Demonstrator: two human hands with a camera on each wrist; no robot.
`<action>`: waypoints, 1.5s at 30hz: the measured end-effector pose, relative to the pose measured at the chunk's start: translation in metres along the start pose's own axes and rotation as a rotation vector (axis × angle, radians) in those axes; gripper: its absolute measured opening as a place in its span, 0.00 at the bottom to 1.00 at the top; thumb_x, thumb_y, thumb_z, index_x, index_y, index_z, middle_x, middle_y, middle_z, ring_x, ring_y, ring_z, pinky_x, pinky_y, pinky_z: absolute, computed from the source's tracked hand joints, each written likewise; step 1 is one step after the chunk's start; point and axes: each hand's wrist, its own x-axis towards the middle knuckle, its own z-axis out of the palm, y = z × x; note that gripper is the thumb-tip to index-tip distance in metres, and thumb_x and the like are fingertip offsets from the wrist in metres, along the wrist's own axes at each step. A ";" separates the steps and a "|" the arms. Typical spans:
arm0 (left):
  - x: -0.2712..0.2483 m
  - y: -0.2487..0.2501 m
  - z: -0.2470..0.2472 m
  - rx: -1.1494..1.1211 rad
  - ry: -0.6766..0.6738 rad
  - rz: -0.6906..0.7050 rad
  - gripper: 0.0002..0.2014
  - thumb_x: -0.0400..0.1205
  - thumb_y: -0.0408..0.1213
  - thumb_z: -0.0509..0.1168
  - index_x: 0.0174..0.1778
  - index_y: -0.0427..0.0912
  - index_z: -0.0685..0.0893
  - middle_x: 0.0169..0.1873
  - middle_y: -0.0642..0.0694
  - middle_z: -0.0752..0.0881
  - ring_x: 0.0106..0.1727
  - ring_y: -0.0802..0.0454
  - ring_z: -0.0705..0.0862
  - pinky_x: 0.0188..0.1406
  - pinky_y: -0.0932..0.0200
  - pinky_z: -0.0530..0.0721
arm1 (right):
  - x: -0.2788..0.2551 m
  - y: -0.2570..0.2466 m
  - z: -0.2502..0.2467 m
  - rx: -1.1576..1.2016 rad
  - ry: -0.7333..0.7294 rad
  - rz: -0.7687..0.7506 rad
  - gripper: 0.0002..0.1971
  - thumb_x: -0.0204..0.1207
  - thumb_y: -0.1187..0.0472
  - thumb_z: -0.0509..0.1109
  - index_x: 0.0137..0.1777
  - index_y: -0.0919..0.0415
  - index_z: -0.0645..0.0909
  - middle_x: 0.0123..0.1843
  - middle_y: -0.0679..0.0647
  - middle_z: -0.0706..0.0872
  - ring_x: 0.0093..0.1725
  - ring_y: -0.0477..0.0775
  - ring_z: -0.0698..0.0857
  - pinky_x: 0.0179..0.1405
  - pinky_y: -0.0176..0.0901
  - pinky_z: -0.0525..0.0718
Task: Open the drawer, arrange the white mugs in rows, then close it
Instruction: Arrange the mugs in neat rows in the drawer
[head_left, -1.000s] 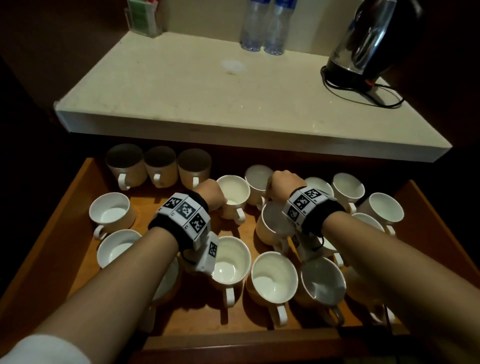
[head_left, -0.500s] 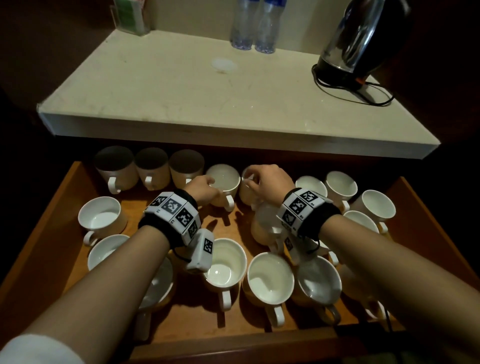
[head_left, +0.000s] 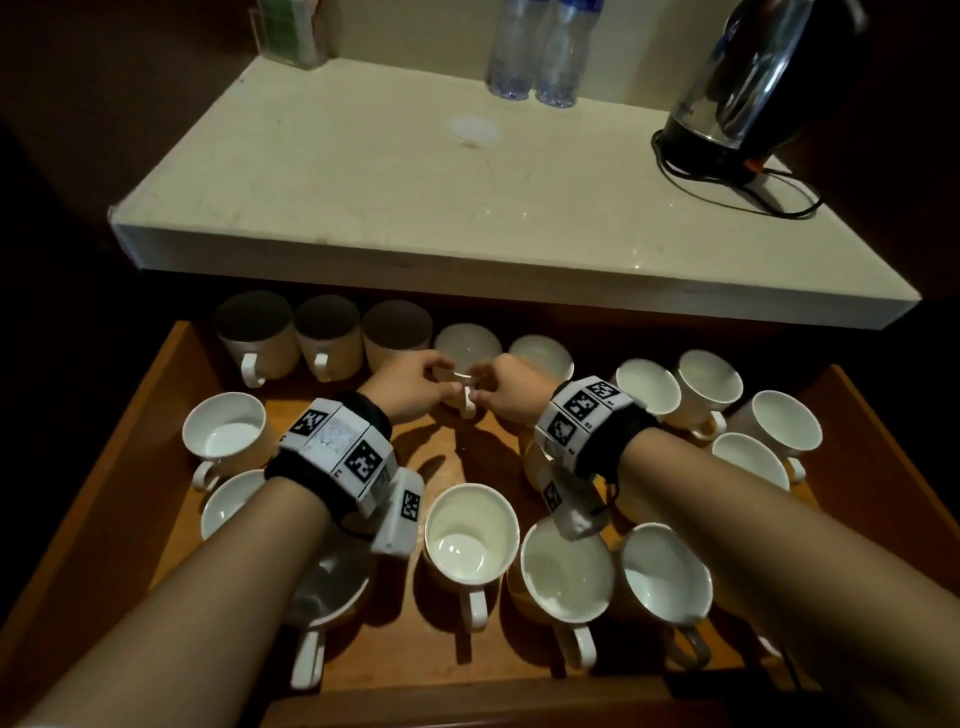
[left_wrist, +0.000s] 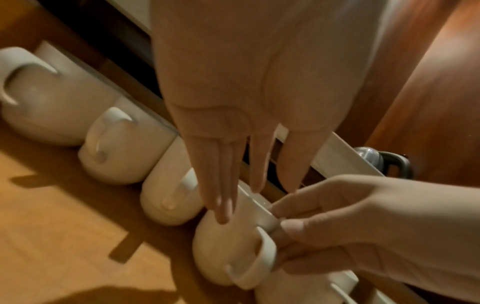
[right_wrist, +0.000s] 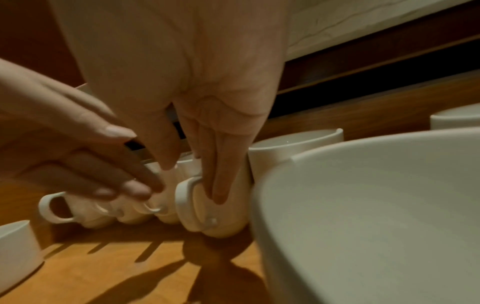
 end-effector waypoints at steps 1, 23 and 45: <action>-0.001 -0.001 -0.001 0.007 0.007 -0.008 0.21 0.83 0.40 0.64 0.72 0.43 0.74 0.65 0.42 0.81 0.56 0.48 0.82 0.37 0.66 0.77 | 0.002 -0.001 -0.002 -0.003 0.005 0.004 0.16 0.80 0.59 0.65 0.65 0.64 0.80 0.60 0.61 0.86 0.62 0.59 0.84 0.51 0.40 0.75; -0.004 0.005 -0.001 0.134 -0.003 0.003 0.20 0.83 0.44 0.63 0.70 0.40 0.77 0.64 0.43 0.82 0.62 0.47 0.81 0.53 0.56 0.79 | -0.005 -0.004 -0.013 -0.002 0.122 0.069 0.25 0.81 0.61 0.64 0.78 0.59 0.67 0.70 0.61 0.81 0.69 0.60 0.79 0.67 0.48 0.77; 0.015 0.049 0.045 0.015 -0.024 -0.025 0.17 0.82 0.41 0.65 0.65 0.39 0.81 0.61 0.42 0.84 0.61 0.47 0.83 0.64 0.51 0.82 | -0.036 0.053 -0.031 -0.134 0.019 0.111 0.17 0.80 0.56 0.64 0.66 0.61 0.82 0.62 0.60 0.86 0.65 0.58 0.82 0.59 0.43 0.78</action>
